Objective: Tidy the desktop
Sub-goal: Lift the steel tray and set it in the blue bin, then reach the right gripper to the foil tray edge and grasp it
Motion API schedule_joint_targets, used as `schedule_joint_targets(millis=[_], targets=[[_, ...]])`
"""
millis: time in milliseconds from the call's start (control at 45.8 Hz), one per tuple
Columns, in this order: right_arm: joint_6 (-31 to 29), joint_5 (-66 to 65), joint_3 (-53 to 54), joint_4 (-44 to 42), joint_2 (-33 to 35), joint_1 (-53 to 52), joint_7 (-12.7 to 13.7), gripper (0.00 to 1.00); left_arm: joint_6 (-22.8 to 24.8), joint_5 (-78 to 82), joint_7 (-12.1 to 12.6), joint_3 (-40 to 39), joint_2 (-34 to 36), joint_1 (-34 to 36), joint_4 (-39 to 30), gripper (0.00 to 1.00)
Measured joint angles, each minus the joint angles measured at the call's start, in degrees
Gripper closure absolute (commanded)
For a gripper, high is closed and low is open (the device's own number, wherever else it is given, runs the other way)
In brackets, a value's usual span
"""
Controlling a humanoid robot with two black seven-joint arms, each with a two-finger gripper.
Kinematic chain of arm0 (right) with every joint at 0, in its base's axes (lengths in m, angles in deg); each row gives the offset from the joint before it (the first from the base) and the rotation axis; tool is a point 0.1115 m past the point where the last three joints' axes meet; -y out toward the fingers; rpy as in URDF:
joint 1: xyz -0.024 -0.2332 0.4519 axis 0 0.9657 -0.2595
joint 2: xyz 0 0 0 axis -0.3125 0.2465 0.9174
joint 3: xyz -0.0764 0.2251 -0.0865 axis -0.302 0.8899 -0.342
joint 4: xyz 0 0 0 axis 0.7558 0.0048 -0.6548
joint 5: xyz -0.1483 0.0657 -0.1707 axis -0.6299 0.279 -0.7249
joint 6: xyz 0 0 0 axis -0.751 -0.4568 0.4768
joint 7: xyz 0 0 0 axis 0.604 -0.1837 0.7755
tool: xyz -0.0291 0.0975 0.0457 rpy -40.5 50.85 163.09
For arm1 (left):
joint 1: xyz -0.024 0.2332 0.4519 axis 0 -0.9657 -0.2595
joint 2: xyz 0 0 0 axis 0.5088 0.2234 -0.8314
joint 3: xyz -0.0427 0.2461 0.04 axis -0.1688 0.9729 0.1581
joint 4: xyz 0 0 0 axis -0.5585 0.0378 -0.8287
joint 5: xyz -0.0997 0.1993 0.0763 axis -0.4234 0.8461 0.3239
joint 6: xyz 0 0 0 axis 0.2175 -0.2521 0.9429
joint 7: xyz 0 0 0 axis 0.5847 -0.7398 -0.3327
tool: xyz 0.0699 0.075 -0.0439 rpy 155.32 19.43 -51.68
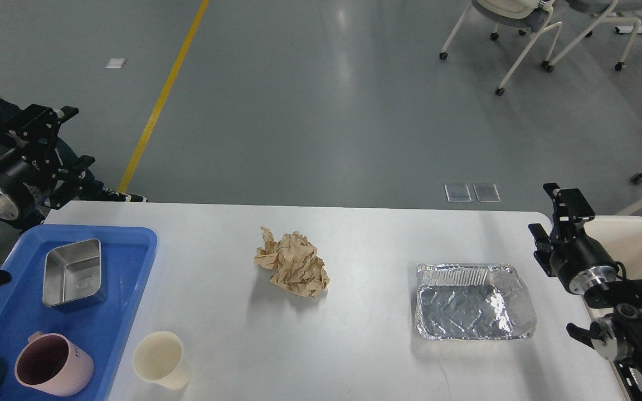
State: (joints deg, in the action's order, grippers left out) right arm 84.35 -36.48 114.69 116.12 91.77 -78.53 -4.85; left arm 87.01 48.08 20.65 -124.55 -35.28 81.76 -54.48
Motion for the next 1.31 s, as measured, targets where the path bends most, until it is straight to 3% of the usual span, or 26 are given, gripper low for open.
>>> schedule_joint_targets(millis=[197,350,481,765,939,1158,1311], targets=[[0.28,-7.85,-5.95,2.16,4.47,-1.59,-1.09,0.00,-0.69,-0.09,-0.05,-15.13,-12.43,-13.80,-4.40,0.03],[0.07,-12.45,-16.15,5.44,13.68,-2.35,-5.55,0.00,3.38,-0.10,0.07,-25.88,-21.46,-20.86,-4.56,0.03],[0.00,-14.34,-24.46,9.04,22.66,-2.38,-6.10,0.00,6.02,-0.10,0.13,-31.82,-26.89,-23.46,-4.56,0.03],[0.80,-18.12,-38.14,18.33,48.61,-1.34,-5.67,0.00,6.48,-0.10,0.13,-32.31,-29.47,-24.34,-3.79,0.03],[5.57,-21.12,-46.64,22.93,63.41,-1.28,-6.01,0.00,6.55,-0.11,0.13,-32.16,-29.76,-25.60,-3.61,0.03],[13.77,-33.28,-58.35,28.07,74.30,-1.34,-6.13,0.00,6.47,-0.11,0.29,-32.16,-30.07,-25.84,-2.90,0.03],[17.59,-34.83,-64.71,28.90,77.11,-1.36,-6.23,0.00,6.15,-0.11,0.70,-32.12,-29.80,-25.85,-2.18,0.03]])
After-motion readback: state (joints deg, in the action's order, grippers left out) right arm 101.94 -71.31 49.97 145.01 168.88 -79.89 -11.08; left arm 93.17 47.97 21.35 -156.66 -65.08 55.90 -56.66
